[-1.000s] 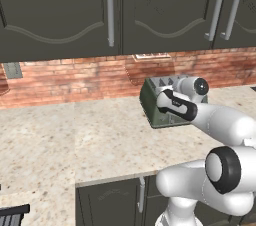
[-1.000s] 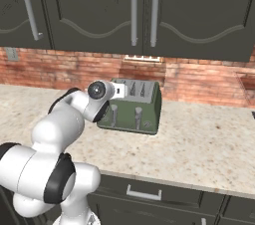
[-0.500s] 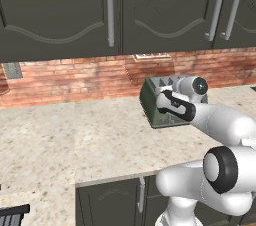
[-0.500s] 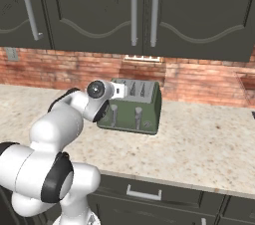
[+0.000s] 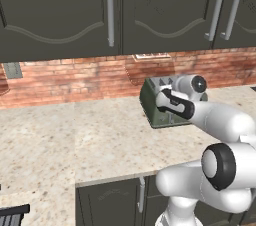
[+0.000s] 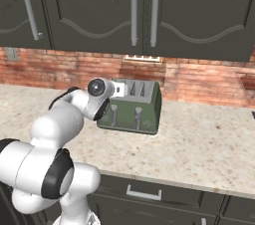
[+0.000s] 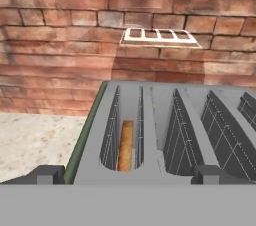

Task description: Start the toaster. Once the lever pops up, take the bread to the plate on the dining counter.

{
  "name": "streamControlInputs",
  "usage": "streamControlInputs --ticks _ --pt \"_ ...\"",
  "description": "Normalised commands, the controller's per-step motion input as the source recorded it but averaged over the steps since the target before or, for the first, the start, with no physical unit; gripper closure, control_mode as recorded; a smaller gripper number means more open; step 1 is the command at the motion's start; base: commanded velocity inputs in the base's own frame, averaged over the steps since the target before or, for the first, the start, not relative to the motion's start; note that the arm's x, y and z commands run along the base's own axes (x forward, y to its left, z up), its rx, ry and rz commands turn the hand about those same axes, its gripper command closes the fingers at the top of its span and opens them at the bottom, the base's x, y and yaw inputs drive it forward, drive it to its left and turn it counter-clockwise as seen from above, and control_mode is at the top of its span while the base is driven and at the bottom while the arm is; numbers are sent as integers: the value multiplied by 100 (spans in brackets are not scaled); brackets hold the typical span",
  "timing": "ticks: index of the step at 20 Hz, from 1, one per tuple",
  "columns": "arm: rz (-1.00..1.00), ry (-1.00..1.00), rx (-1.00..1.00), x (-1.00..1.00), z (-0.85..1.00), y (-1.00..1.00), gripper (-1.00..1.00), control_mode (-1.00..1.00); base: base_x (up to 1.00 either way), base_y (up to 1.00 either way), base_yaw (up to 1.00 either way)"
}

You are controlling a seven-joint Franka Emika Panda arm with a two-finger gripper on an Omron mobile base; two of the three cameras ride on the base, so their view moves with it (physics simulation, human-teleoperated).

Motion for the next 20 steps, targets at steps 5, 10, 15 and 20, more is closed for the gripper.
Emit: streamControlInputs --ticks 5,10,15,20 --pt "0 1 0 9 0 0 -100 -100 0 0 0" --pt "0 3 0 0 0 0 -100 -100 0 0 0" --pt "0 9 0 0 -2 0 -100 -100 0 0 0" --pt "0 8 0 0 0 0 -100 -100 0 0 0"
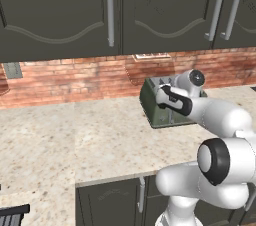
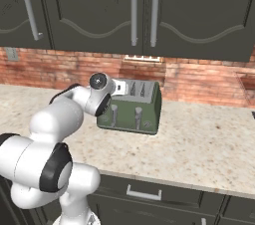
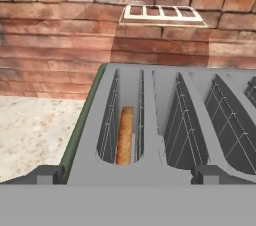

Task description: Start the toaster. Once the lever pops up, take the bread to the plate on the dining counter.

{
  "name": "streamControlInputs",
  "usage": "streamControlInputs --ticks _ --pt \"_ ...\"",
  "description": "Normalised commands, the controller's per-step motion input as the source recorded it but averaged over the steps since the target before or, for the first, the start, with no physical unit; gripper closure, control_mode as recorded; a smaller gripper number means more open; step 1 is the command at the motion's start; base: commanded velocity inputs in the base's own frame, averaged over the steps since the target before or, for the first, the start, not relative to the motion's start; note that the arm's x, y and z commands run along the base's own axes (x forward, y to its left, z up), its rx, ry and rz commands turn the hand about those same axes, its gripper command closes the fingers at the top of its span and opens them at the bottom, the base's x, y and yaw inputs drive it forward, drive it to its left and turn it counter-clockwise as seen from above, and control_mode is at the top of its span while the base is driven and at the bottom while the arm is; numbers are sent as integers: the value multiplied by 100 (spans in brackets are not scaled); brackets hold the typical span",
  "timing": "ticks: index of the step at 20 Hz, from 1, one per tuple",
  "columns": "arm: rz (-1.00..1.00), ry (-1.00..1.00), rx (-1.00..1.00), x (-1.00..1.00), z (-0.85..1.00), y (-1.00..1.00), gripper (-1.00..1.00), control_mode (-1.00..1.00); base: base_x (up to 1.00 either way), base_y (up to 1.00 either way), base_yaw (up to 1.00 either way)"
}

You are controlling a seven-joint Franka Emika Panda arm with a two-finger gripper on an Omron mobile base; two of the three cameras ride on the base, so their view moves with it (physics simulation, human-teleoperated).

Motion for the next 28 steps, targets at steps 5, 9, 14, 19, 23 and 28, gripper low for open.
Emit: streamControlInputs --ticks 5,9,14,19,23,28 --pt "0 1 0 0 0 0 -100 -100 0 0 0" --pt "0 1 0 0 0 0 -100 -100 0 0 0" --pt "0 0 0 0 0 0 -100 -100 0 0 0" --pt "0 0 0 0 0 0 -100 -100 0 0 0" --pt "0 0 0 0 0 0 -100 -100 0 0 0" --pt "0 0 0 0 0 0 -100 -100 0 0 0"
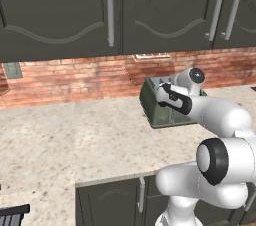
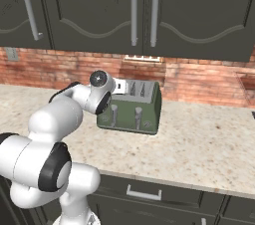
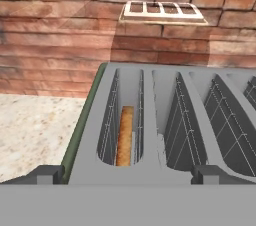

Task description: Start the toaster. Once the lever pops up, take the bread to the plate on the dining counter.

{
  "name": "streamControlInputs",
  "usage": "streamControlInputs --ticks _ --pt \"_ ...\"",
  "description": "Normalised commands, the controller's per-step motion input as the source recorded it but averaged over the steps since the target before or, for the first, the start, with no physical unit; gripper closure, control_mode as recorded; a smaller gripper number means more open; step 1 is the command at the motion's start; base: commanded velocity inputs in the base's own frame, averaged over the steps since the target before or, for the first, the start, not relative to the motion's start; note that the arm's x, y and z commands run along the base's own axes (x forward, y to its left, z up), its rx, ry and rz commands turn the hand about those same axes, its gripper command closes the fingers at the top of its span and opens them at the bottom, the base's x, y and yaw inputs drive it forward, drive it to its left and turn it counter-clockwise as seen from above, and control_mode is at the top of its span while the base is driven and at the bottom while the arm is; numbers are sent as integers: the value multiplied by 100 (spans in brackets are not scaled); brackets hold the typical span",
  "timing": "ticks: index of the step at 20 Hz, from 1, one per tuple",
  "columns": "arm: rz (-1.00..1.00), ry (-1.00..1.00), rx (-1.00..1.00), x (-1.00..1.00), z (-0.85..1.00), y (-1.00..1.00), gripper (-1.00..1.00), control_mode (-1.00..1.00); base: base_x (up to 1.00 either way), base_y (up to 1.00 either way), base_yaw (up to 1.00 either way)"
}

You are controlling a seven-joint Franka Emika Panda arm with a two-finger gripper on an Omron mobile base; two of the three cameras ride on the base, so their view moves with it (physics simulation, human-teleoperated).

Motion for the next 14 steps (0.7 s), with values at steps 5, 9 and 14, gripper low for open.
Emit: streamControlInputs --ticks 5,9,14 --pt "0 0 0 0 0 0 -100 -100 0 0 0" --pt "0 0 0 0 0 0 -100 -100 0 0 0" --pt "0 0 0 0 0 0 -100 -100 0 0 0"
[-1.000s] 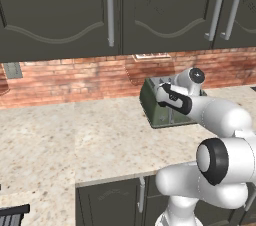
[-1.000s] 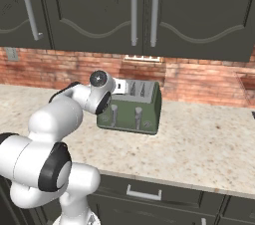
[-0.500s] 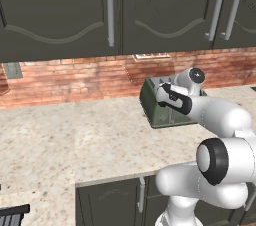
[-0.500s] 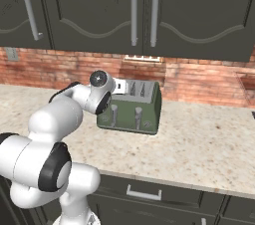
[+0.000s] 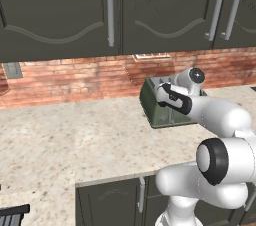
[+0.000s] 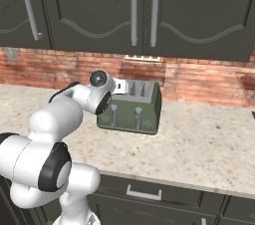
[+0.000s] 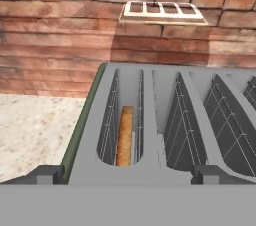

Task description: Start the toaster. Once the lever pops up, take the bread to the plate on the dining counter.

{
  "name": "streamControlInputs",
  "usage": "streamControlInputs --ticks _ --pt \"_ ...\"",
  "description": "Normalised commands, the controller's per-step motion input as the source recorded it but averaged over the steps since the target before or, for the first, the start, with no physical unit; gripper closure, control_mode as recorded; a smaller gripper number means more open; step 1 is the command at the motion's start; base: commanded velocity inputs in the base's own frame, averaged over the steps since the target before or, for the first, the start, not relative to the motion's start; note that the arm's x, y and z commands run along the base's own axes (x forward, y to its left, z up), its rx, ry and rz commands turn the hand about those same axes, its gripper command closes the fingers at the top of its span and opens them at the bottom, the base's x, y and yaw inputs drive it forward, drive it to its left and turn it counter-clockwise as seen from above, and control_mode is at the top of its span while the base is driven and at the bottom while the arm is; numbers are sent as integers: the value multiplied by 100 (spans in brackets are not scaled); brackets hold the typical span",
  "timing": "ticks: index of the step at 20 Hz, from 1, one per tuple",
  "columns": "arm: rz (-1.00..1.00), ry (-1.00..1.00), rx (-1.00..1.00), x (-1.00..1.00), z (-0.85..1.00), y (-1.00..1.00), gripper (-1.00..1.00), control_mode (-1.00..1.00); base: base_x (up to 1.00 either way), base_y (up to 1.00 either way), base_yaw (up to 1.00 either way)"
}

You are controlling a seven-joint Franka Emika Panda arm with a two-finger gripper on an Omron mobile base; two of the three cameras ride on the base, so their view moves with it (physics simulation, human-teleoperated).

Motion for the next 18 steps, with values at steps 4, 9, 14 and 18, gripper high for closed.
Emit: streamControlInputs --ticks 4,9,14,18 --pt "0 0 0 0 0 0 -100 -100 0 0 0" --pt "0 0 0 0 0 0 -100 -100 0 0 0" --pt "0 0 0 0 0 0 -100 -100 0 0 0" --pt "0 0 0 0 0 0 -100 -100 0 0 0"
